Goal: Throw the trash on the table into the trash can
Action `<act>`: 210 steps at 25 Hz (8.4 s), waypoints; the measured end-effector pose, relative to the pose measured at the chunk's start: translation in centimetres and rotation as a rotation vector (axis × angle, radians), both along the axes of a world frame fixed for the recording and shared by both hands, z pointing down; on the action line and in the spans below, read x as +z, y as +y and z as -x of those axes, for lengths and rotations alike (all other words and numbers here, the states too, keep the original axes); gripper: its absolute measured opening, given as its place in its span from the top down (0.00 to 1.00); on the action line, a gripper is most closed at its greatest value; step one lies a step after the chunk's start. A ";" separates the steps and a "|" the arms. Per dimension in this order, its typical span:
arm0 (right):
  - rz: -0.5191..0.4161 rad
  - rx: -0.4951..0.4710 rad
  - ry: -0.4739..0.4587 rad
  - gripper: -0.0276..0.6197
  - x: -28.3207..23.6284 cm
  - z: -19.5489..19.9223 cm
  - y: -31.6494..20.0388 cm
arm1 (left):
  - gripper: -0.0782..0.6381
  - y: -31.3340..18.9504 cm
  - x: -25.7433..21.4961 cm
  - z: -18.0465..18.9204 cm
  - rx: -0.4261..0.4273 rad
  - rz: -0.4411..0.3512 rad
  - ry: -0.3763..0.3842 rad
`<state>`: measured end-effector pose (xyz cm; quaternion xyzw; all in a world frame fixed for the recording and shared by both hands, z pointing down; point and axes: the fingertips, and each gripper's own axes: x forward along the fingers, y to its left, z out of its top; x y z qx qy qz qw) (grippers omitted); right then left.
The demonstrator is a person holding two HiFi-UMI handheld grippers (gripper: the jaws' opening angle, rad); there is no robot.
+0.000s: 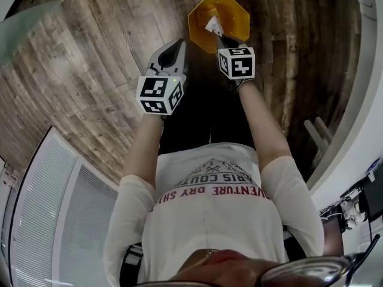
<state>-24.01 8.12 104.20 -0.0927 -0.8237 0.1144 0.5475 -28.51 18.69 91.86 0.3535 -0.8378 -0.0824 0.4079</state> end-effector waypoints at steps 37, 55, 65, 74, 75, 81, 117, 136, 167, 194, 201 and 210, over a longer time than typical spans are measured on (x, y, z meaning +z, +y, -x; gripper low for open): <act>-0.128 0.256 -0.496 0.91 -48.6 -1.2 -7.3 | 0.86 -10.9 -40.9 -1.9 0.292 -0.106 -0.265; -0.541 0.934 -0.704 0.91 -66.6 -35.0 -27.3 | 0.86 -34.0 -58.8 -29.2 0.933 -0.465 -0.469; -0.671 1.221 -0.661 0.91 -66.6 -54.0 -30.9 | 0.86 -39.9 -59.6 -45.7 1.181 -0.576 -0.420; -0.707 1.330 -0.609 0.91 -66.1 -57.6 -33.9 | 0.86 -44.4 -57.9 -51.0 1.396 -0.552 -0.368; -0.710 1.344 -0.608 0.91 -66.3 -57.7 -34.3 | 0.86 -44.9 -58.0 -51.1 1.408 -0.557 -0.371; -0.708 1.409 -0.596 0.91 -66.2 -57.0 -37.1 | 0.86 -48.1 -58.5 -50.0 1.425 -0.589 -0.366; -0.397 1.449 -0.234 0.61 -45.6 -53.2 -62.7 | 0.86 -68.3 -42.9 -42.9 1.328 -0.327 -0.216; -0.408 1.299 -0.075 0.91 -42.7 -53.4 -62.0 | 0.86 -68.6 -41.4 -43.4 1.328 -0.296 -0.179; -0.301 0.591 -0.505 0.91 -56.1 -29.5 -35.5 | 0.86 -38.4 -48.5 -27.7 0.696 -0.259 -0.401; 0.026 -0.139 -0.229 0.91 -28.2 2.6 -1.2 | 0.86 0.2 -25.3 -0.2 -0.112 0.055 -0.165; 0.015 -0.130 -0.123 0.91 -13.2 4.1 -2.3 | 0.86 -0.9 -12.7 1.3 -0.124 0.053 -0.099; -0.008 -0.077 -0.043 0.91 1.6 4.0 -3.5 | 0.86 -0.5 -1.0 1.5 -0.146 0.058 -0.066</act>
